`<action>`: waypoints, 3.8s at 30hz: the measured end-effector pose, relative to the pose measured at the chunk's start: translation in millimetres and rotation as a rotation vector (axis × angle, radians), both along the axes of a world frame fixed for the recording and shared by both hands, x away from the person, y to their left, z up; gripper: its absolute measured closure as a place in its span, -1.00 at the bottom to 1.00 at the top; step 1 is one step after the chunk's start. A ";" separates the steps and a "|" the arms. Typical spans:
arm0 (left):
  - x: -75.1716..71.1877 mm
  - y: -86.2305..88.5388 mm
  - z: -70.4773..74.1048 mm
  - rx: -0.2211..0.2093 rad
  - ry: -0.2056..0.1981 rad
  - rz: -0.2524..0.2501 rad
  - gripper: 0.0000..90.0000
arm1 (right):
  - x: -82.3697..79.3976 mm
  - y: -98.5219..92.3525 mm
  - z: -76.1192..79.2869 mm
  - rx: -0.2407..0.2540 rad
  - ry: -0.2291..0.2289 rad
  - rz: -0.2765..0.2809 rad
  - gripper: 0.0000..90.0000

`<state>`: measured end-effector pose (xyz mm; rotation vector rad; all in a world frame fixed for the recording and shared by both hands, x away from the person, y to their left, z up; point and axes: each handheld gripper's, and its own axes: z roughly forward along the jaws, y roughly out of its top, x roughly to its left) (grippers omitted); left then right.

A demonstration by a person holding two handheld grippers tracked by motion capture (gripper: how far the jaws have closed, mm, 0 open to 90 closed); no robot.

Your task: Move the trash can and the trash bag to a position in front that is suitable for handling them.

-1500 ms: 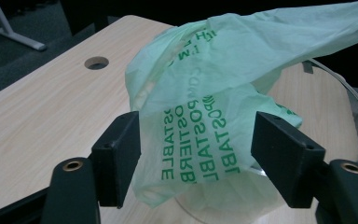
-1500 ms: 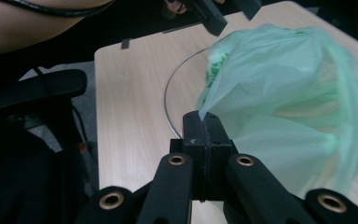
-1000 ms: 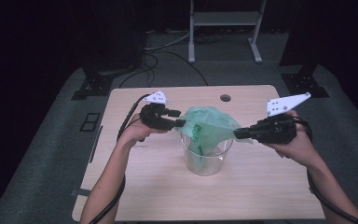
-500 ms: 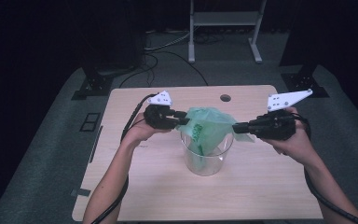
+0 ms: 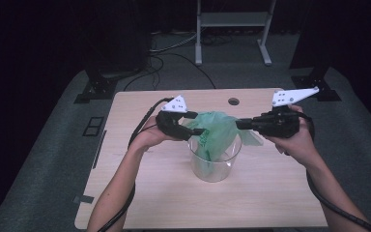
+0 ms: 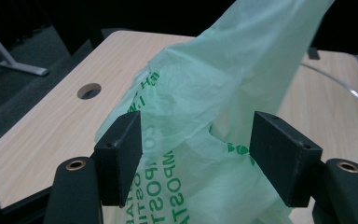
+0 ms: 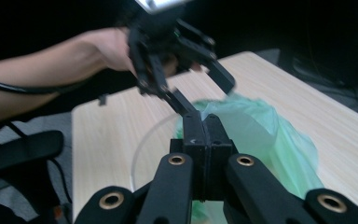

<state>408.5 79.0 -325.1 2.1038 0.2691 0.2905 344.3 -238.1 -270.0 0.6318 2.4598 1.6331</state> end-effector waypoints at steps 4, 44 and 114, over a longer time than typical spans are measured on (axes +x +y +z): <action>0.9 -2.9 1.6 0.013 -0.029 0.030 -0.28 | -4.9 -1.2 7.2 0.043 -0.008 0.044 1.00; -74.2 27.7 -19.4 0.163 0.089 -0.139 1.00 | -35.1 3.5 -70.4 -0.303 0.171 0.224 1.00; -43.4 49.0 -13.9 0.032 0.166 -0.025 -0.21 | 26.9 6.4 -69.5 -0.251 0.065 -0.191 0.41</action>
